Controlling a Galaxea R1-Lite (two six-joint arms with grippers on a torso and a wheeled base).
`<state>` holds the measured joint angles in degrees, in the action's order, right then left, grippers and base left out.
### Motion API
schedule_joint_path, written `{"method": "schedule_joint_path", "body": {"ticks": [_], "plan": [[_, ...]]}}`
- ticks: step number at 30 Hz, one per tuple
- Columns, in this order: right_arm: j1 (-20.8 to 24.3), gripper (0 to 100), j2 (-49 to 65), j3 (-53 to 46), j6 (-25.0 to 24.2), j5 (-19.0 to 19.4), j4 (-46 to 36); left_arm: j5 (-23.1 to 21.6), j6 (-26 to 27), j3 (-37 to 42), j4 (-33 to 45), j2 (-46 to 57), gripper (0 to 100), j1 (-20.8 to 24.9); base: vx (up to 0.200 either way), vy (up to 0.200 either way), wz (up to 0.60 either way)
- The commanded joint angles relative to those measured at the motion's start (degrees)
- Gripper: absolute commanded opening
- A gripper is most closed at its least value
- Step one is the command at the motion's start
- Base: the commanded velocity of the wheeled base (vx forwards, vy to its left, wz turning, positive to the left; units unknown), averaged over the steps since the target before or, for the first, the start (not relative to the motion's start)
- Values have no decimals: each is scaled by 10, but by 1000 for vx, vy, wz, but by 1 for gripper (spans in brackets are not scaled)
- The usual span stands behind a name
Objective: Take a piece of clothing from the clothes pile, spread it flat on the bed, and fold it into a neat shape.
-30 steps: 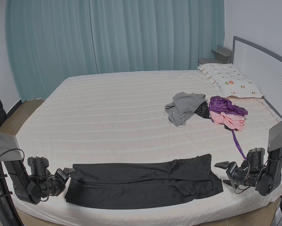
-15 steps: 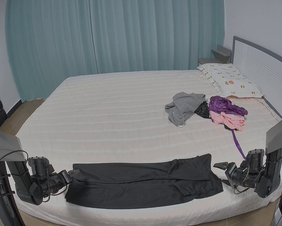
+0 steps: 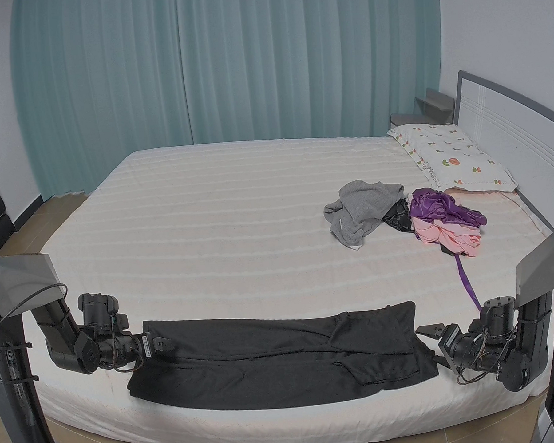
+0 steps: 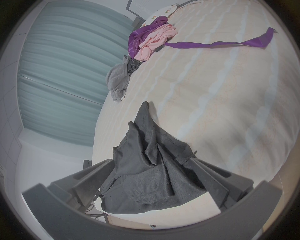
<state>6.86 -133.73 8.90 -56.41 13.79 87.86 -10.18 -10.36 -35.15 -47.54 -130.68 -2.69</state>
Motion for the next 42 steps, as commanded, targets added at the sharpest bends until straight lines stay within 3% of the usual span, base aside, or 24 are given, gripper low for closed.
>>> {"method": "schedule_joint_path", "body": {"ticks": [1,18,19,42], "plan": [[2,100,-6,0,1,0,0,4,3,-12,-8,-24,100,1,0,0,0],[2,100,-7,-2,5,0,1,3,-16,-12,-32,-45,100,3,0,0,0],[2,100,-7,-2,5,0,1,3,-17,-12,-32,-46,0,3,0,0,0],[2,100,-7,-5,6,0,1,3,-36,-4,-32,-37,0,3,0,0,0]]}}
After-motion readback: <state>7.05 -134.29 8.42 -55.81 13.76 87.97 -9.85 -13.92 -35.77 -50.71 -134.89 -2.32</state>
